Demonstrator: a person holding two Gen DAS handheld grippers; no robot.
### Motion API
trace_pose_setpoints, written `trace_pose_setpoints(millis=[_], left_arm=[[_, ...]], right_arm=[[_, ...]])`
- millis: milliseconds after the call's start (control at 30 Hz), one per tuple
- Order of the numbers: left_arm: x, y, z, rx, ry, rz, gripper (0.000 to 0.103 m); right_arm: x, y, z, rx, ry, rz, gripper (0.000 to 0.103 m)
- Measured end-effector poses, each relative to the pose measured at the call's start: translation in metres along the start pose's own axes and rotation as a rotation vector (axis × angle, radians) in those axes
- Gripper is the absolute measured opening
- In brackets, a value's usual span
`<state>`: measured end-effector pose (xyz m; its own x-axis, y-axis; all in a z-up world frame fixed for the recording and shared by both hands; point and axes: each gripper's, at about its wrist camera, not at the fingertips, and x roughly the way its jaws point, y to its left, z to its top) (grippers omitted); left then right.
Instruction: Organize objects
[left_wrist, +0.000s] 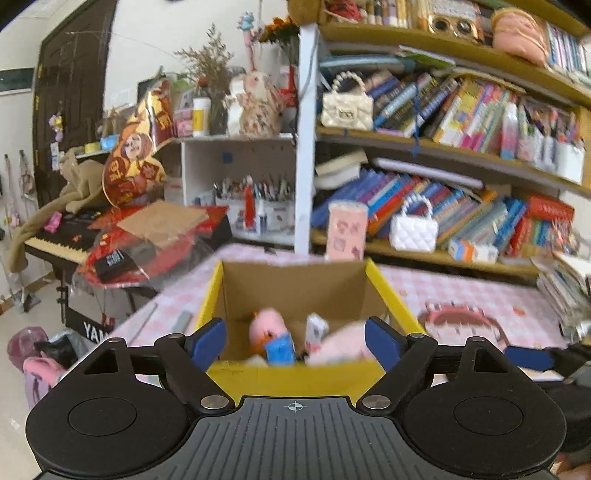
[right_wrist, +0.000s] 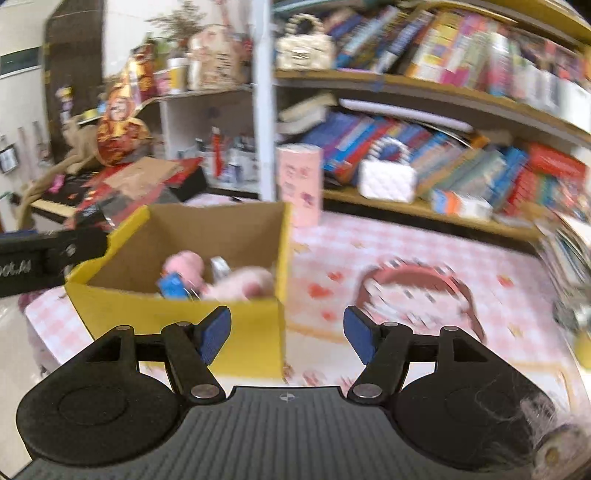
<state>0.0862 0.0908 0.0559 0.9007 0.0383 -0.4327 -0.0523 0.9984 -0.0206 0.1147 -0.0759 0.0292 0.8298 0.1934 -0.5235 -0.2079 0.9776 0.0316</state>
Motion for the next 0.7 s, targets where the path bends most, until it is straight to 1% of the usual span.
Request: trace_pose_setpoints(millis=[67,133,233,400,567,633,700], left_arm=[[-0.003,-0.002,-0.011,0.016,0.027,-0.003,0.085],[-0.006,-0.006,-0.022,0.027,0.058,-0.003,0.087],[-0.010,-0.013,-0.039,0.041,0.098,-0.019,0.087],[-0.017,-0.027,-0.058,0.058,0.134,-0.047,0.088],[-0.022,-0.044,-0.064,0.067,0.148,-0.078,0.093],[-0.024,-0.052,-0.066,0.070,0.152,-0.092,0.096],[-0.024,-0.061,-0.068,0.076,0.161,-0.111,0.097]], right_arm=[[-0.010,-0.007,-0.013,0.032,0.015,-0.046,0.065],[-0.021,-0.012,-0.028,0.064,0.032,-0.086,0.068],[-0.036,-0.015,-0.047,0.098,0.057,-0.154,0.068],[-0.056,-0.022,-0.071,0.159,0.078,-0.241,0.072],[-0.068,-0.034,-0.080,0.169,0.074,-0.308,0.079],[-0.072,-0.040,-0.081,0.185,0.069,-0.341,0.087],[-0.076,-0.047,-0.082,0.201,0.064,-0.370,0.092]])
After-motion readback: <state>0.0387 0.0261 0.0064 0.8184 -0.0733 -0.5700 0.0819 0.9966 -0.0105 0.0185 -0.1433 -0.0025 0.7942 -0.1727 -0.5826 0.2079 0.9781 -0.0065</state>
